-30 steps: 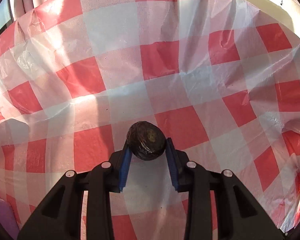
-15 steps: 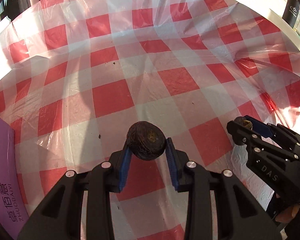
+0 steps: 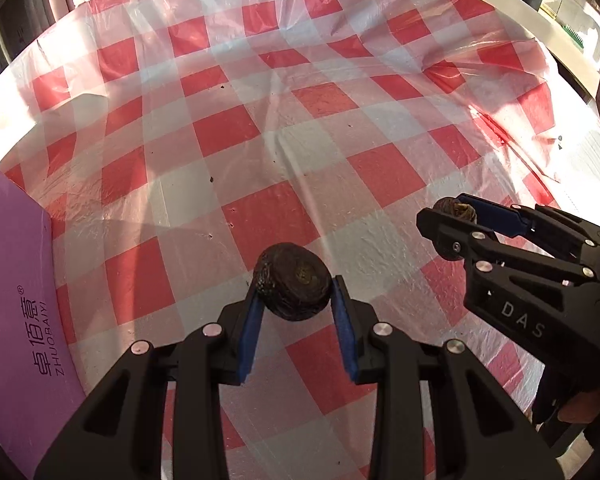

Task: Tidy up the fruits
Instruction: 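Carry both held mangosteens over the white box with both grippers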

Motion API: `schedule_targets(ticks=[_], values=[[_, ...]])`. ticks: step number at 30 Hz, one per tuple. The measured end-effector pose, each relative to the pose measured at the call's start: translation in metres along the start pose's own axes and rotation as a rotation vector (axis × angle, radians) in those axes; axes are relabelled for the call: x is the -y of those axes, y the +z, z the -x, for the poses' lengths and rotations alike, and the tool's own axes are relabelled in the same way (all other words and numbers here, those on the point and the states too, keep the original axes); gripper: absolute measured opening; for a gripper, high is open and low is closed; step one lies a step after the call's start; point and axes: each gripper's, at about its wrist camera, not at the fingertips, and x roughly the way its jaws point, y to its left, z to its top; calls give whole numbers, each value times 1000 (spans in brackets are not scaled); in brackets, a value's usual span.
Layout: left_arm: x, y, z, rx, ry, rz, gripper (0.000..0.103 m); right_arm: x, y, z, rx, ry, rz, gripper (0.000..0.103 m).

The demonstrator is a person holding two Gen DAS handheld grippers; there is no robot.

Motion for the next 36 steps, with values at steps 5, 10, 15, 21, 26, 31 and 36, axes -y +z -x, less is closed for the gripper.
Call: schedule_targets(ticks=[5, 10, 15, 21, 26, 31, 36], values=[[0, -15, 27, 13, -18, -19, 34, -18, -11, 24, 9, 1, 6, 40], [-3, -28, 58, 55, -35, -56, 34, -36, -19, 43, 22, 1, 19, 40], [-15, -33, 90, 127, -41, -92, 34, -56, -24, 54, 35, 9, 31, 40], [-44, -37, 122, 200, -33, -64, 34, -92, -21, 65, 67, 30, 73, 40], [-82, -46, 142, 241, -7, -1, 34, -132, -15, 73, 91, 63, 140, 40], [-132, -61, 162, 275, 39, 87, 34, -181, -11, 77, 110, 122, 231, 40], [-187, -80, 174, 279, 96, 188, 34, -231, -6, 80, 127, 195, 330, 40]])
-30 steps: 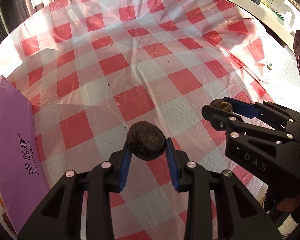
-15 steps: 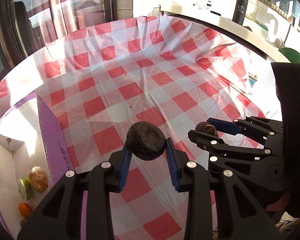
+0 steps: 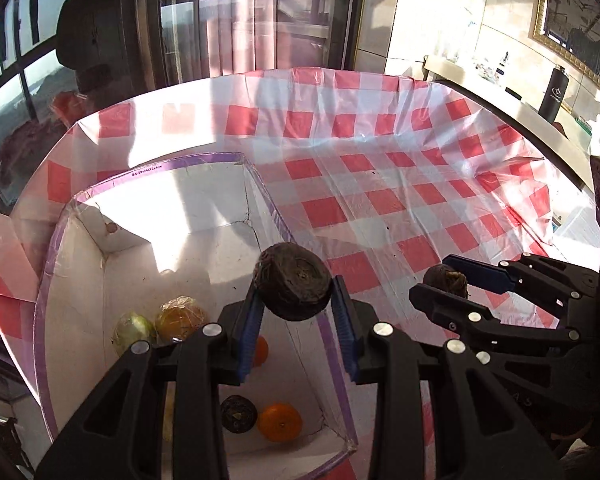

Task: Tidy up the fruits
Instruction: 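Carry both held mangosteens over the white box with both grippers, then open both grippers to drop the mangosteens into the box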

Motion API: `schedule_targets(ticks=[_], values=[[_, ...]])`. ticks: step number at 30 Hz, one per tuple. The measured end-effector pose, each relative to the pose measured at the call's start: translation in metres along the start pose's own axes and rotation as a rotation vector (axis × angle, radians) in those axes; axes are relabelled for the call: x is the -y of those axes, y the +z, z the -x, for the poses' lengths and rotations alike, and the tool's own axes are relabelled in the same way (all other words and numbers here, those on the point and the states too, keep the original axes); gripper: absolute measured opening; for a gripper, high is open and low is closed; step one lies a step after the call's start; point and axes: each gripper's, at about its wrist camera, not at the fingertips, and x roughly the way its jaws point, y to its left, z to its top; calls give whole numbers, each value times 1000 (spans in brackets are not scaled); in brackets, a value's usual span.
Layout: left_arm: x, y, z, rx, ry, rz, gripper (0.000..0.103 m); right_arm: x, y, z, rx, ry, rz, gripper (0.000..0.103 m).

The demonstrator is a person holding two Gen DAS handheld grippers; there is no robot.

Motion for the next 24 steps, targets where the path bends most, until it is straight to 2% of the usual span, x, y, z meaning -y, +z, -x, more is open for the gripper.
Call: schedule_targets(ticks=[7, 14, 20, 24], values=[[-68, -10, 4, -27, 93, 93, 34, -60, 24, -16, 18, 88, 117, 40], [-104, -28, -2, -92, 173, 102, 34, -102, 24, -49, -68, 112, 185, 40], [-122, -39, 0, -92, 180, 109, 34, -124, 10, -60, -105, 109, 230, 40], [-129, -39, 4, -73, 180, 107, 34, -124, 10, -66, -116, 100, 213, 40]])
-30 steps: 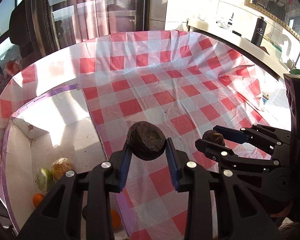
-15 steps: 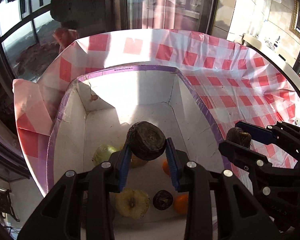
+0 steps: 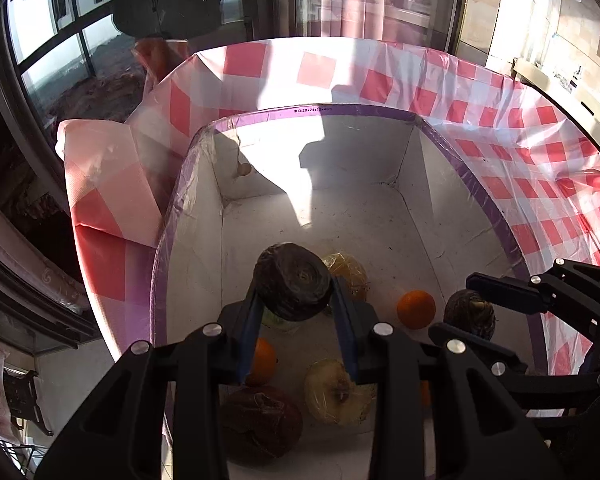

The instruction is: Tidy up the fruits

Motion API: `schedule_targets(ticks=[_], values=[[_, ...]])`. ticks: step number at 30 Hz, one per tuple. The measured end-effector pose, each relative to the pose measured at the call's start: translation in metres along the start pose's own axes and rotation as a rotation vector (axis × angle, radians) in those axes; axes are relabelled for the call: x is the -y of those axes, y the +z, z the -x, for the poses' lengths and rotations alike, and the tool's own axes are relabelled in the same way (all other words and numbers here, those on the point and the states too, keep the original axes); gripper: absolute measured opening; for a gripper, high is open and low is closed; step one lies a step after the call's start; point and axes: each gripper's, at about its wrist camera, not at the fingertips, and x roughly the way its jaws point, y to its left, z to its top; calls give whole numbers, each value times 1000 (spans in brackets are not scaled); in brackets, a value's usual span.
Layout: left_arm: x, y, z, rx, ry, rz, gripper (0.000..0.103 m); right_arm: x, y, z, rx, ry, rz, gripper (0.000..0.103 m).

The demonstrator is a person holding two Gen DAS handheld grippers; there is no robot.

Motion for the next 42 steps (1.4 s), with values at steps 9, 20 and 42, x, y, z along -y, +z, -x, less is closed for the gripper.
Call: schedule_targets(ticks=[9, 20, 42], values=[[4, 4, 5, -12, -21, -27, 35, -4, -1, -3, -12, -13, 1, 41], [11, 18, 50, 156, 175, -31, 101, -3, 1, 14, -5, 9, -42, 87], [-3, -14, -15, -193, 118, -19, 101, -17, -5, -12, -228, -146, 19, 87]])
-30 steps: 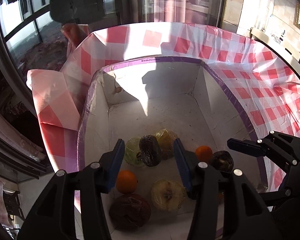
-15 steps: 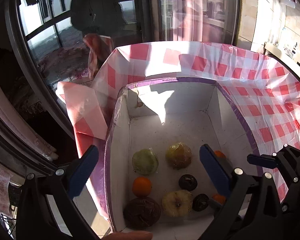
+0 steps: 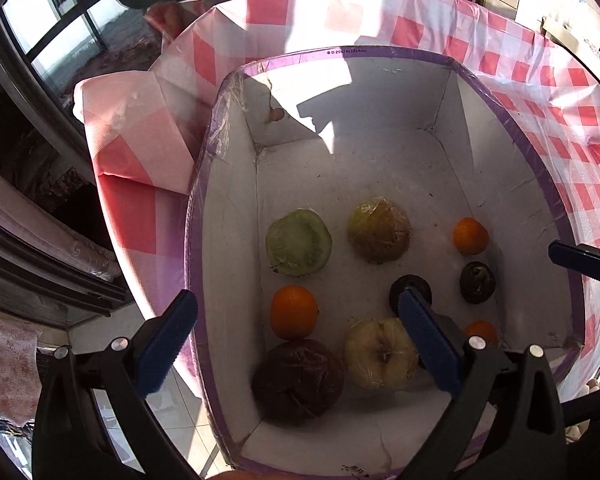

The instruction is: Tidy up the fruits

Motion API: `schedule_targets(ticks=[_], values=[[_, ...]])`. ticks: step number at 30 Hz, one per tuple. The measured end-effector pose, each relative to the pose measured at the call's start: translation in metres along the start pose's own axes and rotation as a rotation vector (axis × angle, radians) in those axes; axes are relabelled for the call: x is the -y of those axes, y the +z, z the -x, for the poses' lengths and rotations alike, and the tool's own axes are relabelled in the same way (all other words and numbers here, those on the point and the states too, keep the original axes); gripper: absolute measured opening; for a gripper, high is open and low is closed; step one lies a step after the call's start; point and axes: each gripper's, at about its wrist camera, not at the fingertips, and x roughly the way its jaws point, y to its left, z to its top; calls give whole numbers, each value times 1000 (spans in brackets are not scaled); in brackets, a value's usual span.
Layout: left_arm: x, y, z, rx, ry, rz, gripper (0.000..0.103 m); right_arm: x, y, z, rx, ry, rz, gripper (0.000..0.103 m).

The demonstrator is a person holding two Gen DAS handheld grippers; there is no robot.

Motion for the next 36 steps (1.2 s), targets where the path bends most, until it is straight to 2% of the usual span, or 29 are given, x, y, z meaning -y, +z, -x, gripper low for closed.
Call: schedule_targets(ticks=[23, 25, 28, 36], values=[[6, 3, 4, 24, -41, -31, 101, 3, -2, -7, -25, 3, -19, 87], [5, 3, 7, 47, -57, -26, 101, 3, -3, -8, -24, 3, -18, 87], [5, 2, 13, 83, -42, -23, 101, 2, -2, -8, -25, 1, -22, 87], [7, 1, 10, 58, -54, -7, 101, -2, -6, -7, -26, 5, 6, 87]])
